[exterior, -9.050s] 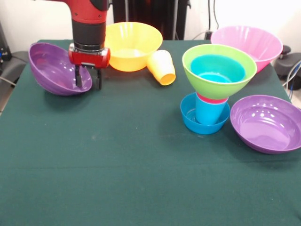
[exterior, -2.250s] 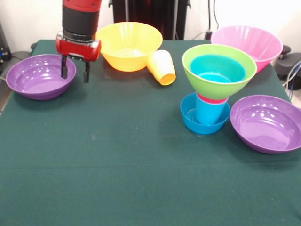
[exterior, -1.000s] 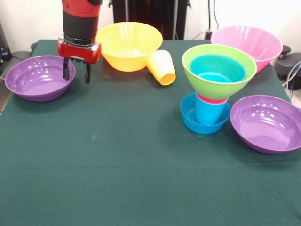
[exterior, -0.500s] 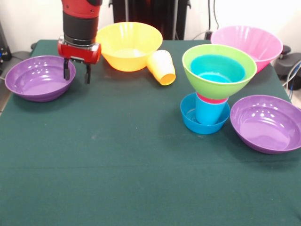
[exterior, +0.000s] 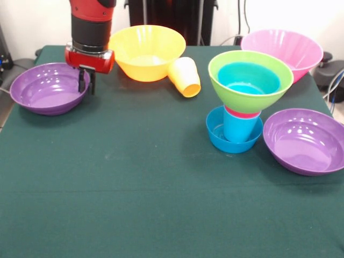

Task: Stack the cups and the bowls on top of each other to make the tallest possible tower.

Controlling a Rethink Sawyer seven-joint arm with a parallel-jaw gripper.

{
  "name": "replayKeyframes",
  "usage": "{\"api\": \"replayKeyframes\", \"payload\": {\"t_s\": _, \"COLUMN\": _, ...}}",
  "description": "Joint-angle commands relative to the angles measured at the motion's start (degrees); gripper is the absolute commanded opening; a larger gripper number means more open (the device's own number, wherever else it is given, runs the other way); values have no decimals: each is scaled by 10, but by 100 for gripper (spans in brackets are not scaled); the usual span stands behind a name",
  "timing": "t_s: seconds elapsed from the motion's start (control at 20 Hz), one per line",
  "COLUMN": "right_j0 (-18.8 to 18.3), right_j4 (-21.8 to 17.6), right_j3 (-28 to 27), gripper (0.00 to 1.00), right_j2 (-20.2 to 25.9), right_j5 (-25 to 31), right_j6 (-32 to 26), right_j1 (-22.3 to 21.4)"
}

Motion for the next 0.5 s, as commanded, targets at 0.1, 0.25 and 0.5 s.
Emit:
{"api": "replayKeyframes", "payload": {"t_s": 0.1, "right_j0": 16, "right_j4": -27, "right_j3": -34, "gripper": 0, "right_j2": 36, "right_j5": -25, "right_j6": 15, "right_j1": 31}}
{"api": "replayKeyframes", "payload": {"t_s": 0.25, "right_j0": 17, "right_j4": -28, "right_j3": -34, "gripper": 0, "right_j2": 34, "right_j5": -25, "right_j6": 14, "right_j1": 30}}
{"api": "replayKeyframes", "payload": {"t_s": 0.5, "right_j0": 11, "right_j4": -28, "right_j3": -34, "gripper": 0, "right_j2": 39, "right_j5": -14, "right_j6": 6, "right_j1": 27}}
